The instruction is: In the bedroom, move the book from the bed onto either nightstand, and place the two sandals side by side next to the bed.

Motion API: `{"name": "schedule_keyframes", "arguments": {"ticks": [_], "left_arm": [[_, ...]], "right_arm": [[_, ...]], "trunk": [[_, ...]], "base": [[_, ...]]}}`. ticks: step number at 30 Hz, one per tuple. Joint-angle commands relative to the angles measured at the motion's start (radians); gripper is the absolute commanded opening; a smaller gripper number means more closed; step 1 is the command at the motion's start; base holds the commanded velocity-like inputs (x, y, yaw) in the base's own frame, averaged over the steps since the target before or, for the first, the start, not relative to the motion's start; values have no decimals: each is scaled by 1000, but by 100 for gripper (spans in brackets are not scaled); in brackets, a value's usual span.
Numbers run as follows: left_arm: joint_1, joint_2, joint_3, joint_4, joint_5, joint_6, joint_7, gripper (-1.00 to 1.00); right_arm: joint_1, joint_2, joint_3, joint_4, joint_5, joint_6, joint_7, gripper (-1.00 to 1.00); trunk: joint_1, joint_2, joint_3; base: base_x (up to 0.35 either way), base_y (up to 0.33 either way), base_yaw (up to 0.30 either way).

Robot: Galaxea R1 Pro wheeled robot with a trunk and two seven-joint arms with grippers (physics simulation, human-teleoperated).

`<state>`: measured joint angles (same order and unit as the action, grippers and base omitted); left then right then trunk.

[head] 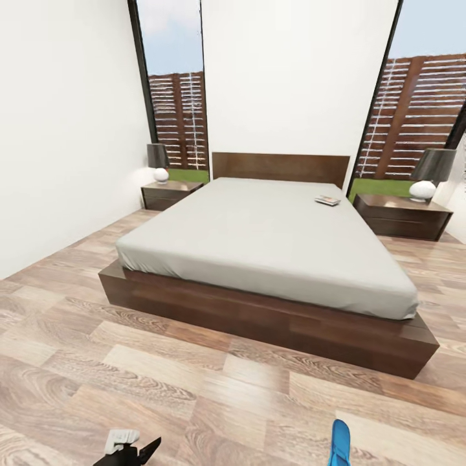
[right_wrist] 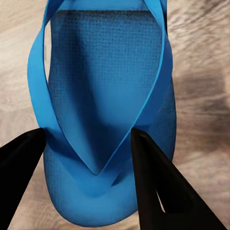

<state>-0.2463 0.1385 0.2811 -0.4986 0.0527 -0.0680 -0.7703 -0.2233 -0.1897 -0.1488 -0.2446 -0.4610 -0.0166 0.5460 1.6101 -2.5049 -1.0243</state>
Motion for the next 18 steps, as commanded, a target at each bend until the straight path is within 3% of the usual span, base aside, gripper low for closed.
{"name": "schedule_keyframes", "arguments": {"ticks": [1,18], "left_arm": [[-1,-2,1,4,1,-5,-4,100],[-1,-4,1,46,4,-6,0,100]], "right_arm": [[-1,1,-2,9,-3,-2,5,-100],[-1,2,-2,18,-4,-2,5,-100]], "trunk": [[-1,0,3],[-8,4,69]], "base": [[0,0,0],[0,0,0]]}}
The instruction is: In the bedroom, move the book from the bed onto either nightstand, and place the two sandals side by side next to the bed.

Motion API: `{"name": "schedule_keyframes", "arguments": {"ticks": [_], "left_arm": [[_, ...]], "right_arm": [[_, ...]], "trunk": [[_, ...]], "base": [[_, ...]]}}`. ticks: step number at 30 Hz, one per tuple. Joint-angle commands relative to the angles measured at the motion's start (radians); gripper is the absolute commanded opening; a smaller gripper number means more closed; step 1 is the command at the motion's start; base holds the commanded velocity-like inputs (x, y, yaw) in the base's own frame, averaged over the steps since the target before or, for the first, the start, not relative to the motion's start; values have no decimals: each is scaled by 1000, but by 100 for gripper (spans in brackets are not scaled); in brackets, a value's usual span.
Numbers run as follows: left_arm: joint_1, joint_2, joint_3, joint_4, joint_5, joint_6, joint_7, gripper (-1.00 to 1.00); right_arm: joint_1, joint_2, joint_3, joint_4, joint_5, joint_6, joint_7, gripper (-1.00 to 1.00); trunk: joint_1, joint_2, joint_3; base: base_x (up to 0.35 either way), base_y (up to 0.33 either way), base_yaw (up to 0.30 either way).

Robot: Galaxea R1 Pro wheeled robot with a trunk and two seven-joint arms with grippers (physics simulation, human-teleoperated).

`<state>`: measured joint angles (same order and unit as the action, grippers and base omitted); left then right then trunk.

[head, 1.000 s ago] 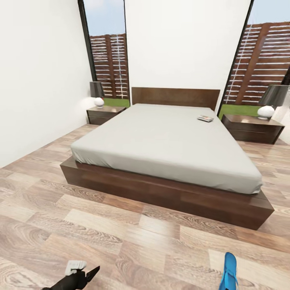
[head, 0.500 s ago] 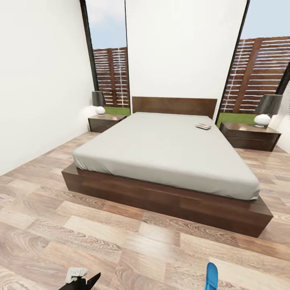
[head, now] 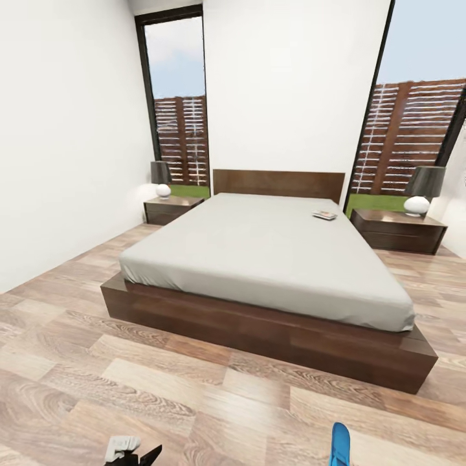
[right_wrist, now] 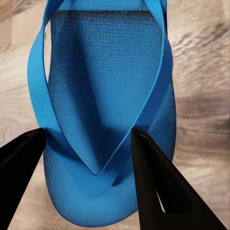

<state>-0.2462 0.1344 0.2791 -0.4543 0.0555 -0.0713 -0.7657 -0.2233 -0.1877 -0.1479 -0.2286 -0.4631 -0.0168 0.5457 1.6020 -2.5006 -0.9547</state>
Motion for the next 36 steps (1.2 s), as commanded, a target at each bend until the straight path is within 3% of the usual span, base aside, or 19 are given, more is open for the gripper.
{"name": "schedule_keyframes", "arguments": {"ticks": [1,4,36], "left_arm": [[-1,-1,2,4,1,-2,-5,100],[-1,-2,2,7,1,-2,-5,100],[-1,-2,4,8,1,-2,-4,100]], "right_arm": [[-1,0,-2,2,-2,-2,5,-100],[-1,0,-2,2,-2,-2,5,-100],[-1,0,-2,2,-2,-2,5,-100]], "trunk": [[-1,0,3],[-2,1,15],[-125,225,115]], "base": [[0,0,0],[0,0,0],[0,0,0]]}}
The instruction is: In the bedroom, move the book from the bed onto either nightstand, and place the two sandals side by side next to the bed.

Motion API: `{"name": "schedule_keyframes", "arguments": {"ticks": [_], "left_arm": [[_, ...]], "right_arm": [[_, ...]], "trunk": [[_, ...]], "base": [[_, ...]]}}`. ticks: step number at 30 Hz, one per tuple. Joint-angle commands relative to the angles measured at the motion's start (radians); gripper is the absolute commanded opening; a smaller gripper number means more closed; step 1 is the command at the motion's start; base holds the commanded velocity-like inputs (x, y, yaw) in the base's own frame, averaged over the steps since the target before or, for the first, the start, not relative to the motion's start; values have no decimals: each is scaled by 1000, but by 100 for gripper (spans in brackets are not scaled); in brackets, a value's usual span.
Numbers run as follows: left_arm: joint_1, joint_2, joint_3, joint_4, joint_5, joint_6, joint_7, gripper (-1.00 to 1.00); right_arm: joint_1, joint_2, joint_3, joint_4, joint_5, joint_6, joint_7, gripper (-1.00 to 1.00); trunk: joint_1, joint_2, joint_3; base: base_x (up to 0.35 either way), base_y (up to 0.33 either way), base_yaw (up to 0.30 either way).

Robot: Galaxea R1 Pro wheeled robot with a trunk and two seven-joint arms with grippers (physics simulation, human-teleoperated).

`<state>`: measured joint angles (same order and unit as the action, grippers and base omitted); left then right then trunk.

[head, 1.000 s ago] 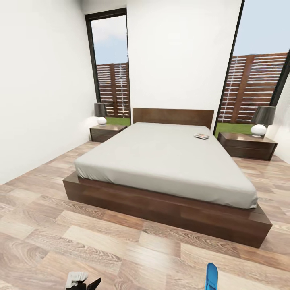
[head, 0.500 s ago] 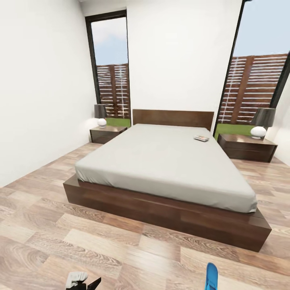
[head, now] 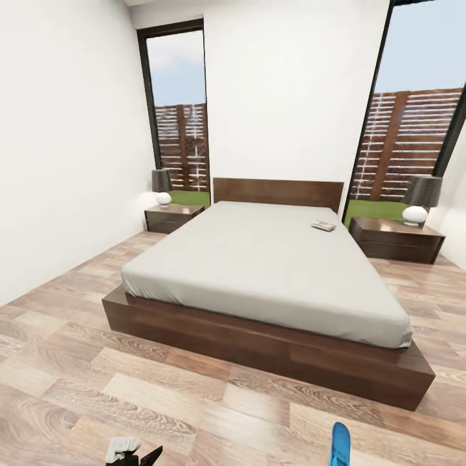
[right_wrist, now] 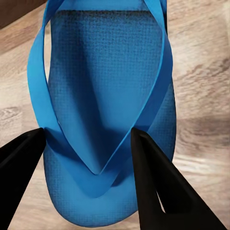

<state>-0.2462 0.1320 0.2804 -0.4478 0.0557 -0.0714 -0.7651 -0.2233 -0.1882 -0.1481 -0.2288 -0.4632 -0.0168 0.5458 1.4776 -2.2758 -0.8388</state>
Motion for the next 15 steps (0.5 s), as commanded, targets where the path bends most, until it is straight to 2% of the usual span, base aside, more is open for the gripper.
{"name": "schedule_keyframes", "arguments": {"ticks": [1,4,6,10,13,15], "left_arm": [[-1,0,2,1,1,-2,-2,100],[-1,0,1,1,1,-2,31,100],[-1,-3,0,2,1,-2,82,100],[-1,-14,-2,18,0,-4,141,100],[-1,-29,-4,35,-3,-5,246,100],[-1,-37,-4,38,-3,-6,287,100]], "right_arm": [[-1,0,-2,2,-1,-2,5,-100],[-1,1,-2,3,0,-2,5,-100],[-1,1,-2,3,0,-2,5,-100],[-1,1,-2,3,0,-2,4,-100],[-1,1,-2,3,0,-2,3,-100],[-1,1,-2,3,0,-2,2,-100]], "trunk": [[-4,7,2],[-16,28,12],[-23,42,18],[-39,70,30],[-50,91,40],[-58,105,46]], "base": [[0,0,0],[0,0,0],[0,0,0],[0,0,0],[0,0,0],[0,0,0]]}}
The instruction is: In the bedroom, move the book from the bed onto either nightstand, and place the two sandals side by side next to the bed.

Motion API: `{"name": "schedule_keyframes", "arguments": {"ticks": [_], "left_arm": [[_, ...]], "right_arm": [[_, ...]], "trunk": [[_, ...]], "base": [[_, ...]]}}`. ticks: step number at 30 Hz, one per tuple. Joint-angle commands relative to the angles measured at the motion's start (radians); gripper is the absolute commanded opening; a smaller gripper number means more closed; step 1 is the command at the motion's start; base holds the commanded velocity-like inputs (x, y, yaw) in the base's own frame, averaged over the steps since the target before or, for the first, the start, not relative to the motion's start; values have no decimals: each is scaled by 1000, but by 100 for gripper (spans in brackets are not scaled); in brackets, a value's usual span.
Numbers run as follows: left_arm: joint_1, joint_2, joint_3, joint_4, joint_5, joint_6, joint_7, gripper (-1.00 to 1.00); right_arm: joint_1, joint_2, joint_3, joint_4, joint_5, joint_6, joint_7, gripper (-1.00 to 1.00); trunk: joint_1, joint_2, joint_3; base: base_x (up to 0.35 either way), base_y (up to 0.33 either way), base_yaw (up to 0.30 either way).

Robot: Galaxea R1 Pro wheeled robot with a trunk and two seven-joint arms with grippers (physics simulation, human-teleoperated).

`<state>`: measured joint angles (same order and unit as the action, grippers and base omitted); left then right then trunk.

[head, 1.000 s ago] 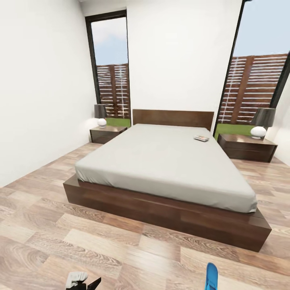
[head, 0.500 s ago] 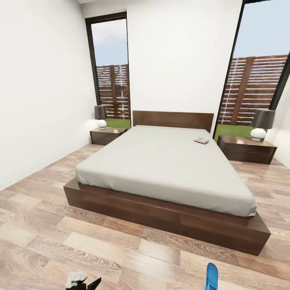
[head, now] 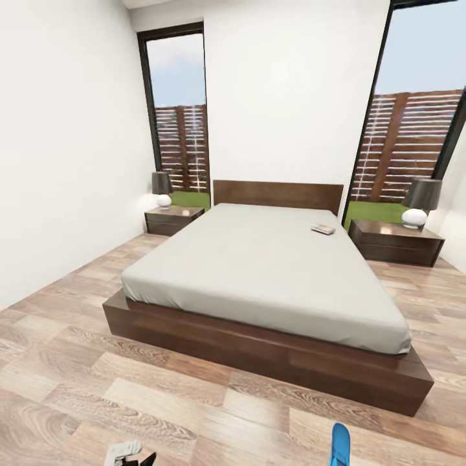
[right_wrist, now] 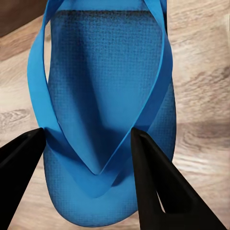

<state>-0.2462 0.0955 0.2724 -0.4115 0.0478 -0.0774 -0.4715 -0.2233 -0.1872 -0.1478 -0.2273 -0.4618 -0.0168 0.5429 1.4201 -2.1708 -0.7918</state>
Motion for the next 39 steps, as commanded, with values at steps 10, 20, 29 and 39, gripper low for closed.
{"name": "schedule_keyframes", "arguments": {"ticks": [10,20,29,39], "left_arm": [[-1,-42,-1,6,0,-66,136,100],[-1,-45,-7,7,-3,-71,139,100],[-1,-45,-7,7,-3,-73,138,100],[-1,-46,-7,7,-3,-73,138,100]], "right_arm": [[-1,-1,-2,0,-1,-2,8,-100],[-1,-1,-2,-1,-1,-2,9,-100],[-1,0,-1,0,-1,8,15,-100],[-1,-1,-1,0,-1,11,15,-100]], "trunk": [[-19,35,15],[-19,35,10],[-19,35,8],[-19,35,8]], "base": [[0,0,0],[0,0,157],[0,0,278],[0,0,287]]}}
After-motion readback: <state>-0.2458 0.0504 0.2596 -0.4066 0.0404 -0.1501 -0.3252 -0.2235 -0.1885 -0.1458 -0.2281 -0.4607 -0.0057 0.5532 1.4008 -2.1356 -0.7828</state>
